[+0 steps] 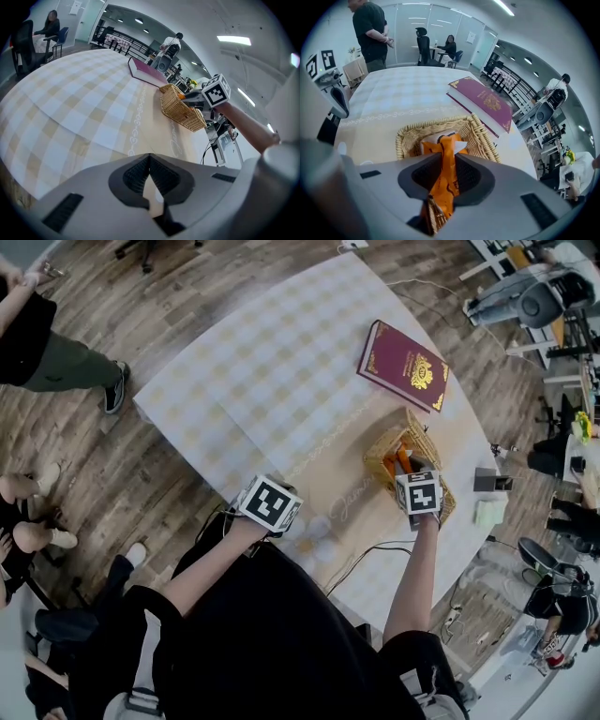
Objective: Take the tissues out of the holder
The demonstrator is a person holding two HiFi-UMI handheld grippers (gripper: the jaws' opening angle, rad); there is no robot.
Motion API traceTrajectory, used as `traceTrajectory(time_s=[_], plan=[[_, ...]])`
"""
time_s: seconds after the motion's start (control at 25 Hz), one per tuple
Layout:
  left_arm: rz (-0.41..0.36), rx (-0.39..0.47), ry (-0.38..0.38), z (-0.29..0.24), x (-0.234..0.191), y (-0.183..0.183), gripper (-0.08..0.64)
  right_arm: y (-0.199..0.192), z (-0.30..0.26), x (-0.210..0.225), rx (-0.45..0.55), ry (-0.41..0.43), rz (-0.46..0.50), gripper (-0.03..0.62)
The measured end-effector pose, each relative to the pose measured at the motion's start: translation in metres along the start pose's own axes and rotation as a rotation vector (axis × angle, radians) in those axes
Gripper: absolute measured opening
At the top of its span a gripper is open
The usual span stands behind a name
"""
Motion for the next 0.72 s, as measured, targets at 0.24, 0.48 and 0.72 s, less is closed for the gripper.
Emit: traceTrajectory(time_s=[0.24, 0.48, 0.72], plan=[[-0.008, 0.008, 0.001, 0.001, 0.003, -0.002, 0.0, -0.001, 0.008, -0.005, 0.003, -0.003, -0.005, 0.06], [-0.017, 0.011, 0.0, 0.004, 0.007, -0.003, 0.0, 0.002, 0.025, -0.002, 0.033, -0.017, -0.007, 0.05], [-0.028, 0.024, -0.002, 0.007, 0.011, -0.004, 0.0, 0.004, 0.038, -0.006, 0.05, -0.024, 0.0, 0.048]])
Point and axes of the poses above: the fingertips, and each gripper's own axes: z backward along the fingers, x to its right, y out of its top, the point moved 3 cm from there along z, backward along the fingers, and after that the axes turned 8 degrees about y, right-handed, at the moved point
